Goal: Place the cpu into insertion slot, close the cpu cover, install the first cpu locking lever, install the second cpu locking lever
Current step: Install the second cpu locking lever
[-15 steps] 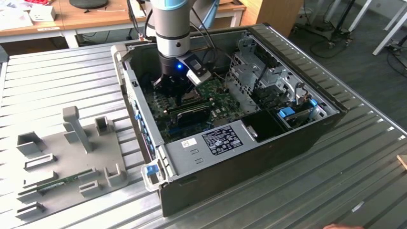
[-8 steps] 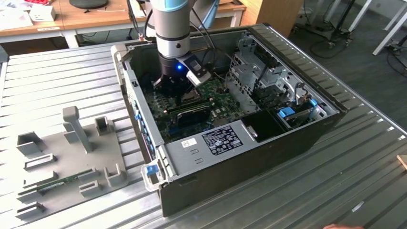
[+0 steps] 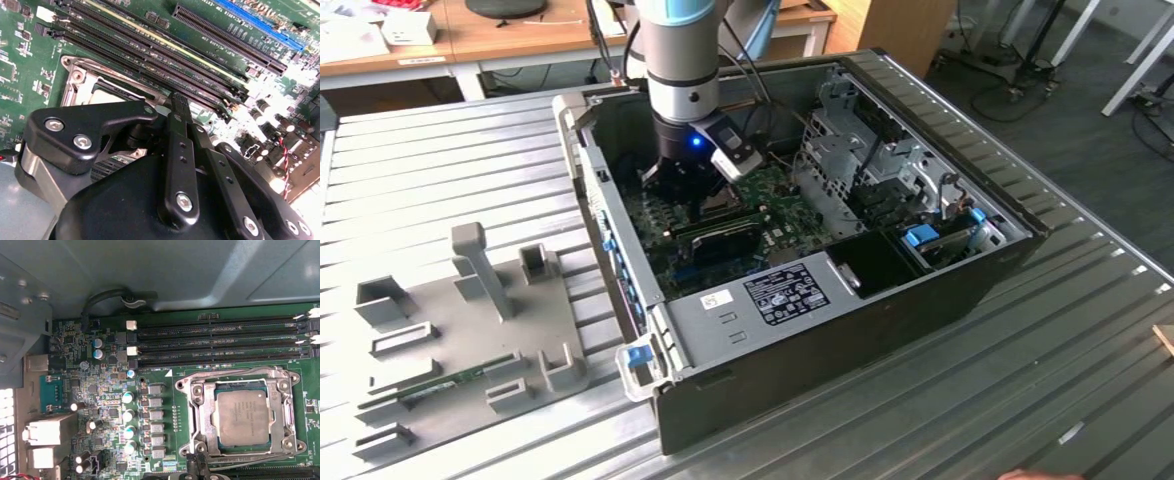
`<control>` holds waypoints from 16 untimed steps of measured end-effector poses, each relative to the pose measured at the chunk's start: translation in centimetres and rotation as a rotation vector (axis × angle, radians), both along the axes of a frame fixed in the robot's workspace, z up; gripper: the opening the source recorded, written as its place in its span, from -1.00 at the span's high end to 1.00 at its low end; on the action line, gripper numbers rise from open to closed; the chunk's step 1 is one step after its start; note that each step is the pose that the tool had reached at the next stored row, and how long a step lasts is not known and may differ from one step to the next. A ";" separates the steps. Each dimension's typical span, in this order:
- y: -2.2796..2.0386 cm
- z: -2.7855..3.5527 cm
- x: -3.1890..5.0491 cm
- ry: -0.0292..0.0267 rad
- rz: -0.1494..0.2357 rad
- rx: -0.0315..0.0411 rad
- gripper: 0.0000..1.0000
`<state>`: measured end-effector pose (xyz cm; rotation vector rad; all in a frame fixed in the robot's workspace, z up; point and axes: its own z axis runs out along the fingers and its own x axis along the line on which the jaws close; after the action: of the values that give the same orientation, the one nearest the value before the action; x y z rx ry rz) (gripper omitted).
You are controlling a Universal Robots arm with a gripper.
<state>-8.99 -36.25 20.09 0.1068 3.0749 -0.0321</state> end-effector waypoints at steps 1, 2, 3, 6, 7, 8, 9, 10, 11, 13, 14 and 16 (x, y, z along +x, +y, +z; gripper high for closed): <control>0.00 0.00 0.00 -0.0002 0.000 0.0024 0.80; 0.00 0.00 0.01 -0.0008 0.000 0.0072 0.80; 0.00 0.00 0.00 -0.0016 0.000 0.0133 0.80; 0.00 -0.01 -0.02 -0.0039 0.000 0.0275 0.80; 0.00 -0.02 -0.03 -0.0045 0.000 0.0306 0.80; 0.00 -0.02 -0.04 -0.0049 0.000 0.0330 0.80; 0.00 -0.02 -0.04 -0.0053 0.000 0.0346 0.80; 0.01 -0.03 -0.04 -0.0056 0.000 0.0358 0.80; 0.01 -0.03 -0.04 -0.0058 0.000 0.0365 0.80; 0.00 -0.03 -0.06 -0.0059 0.000 0.0371 0.80; 0.00 -0.03 -0.09 -0.0062 0.000 0.0375 0.80; 0.00 -0.03 -0.16 -0.0069 0.000 0.0384 0.80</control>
<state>-9.15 -36.26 20.05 0.1086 3.0693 0.0272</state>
